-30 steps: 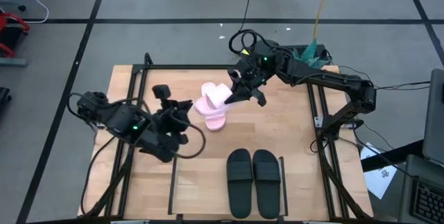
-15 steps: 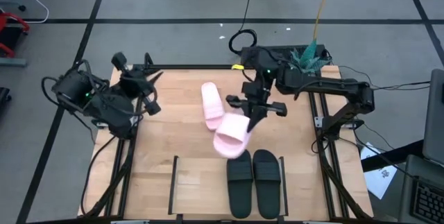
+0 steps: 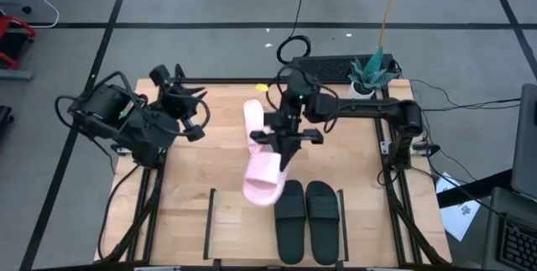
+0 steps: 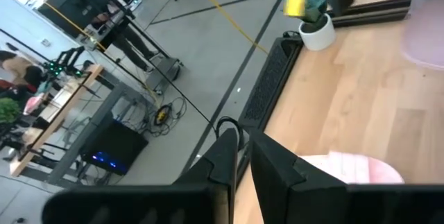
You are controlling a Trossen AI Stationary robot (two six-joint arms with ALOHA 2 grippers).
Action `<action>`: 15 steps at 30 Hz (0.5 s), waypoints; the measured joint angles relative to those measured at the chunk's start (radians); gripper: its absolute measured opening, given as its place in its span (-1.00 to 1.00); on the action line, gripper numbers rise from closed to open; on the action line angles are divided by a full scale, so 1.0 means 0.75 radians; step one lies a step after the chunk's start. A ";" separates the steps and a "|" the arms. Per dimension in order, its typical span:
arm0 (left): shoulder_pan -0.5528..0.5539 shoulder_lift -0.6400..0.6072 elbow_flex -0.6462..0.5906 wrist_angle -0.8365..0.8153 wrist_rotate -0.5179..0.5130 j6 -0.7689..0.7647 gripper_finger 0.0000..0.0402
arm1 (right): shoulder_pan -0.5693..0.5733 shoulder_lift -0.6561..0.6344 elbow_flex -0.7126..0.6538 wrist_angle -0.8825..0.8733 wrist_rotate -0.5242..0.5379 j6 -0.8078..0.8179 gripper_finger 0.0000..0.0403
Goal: Pick and place slides into the shelf
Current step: Put the left pink slipper on the shelf
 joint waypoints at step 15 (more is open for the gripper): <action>0.046 -0.009 0.000 0.000 0.007 0.123 -0.78 | 0.151 0.222 0.359 -0.007 -0.044 -0.189 -1.00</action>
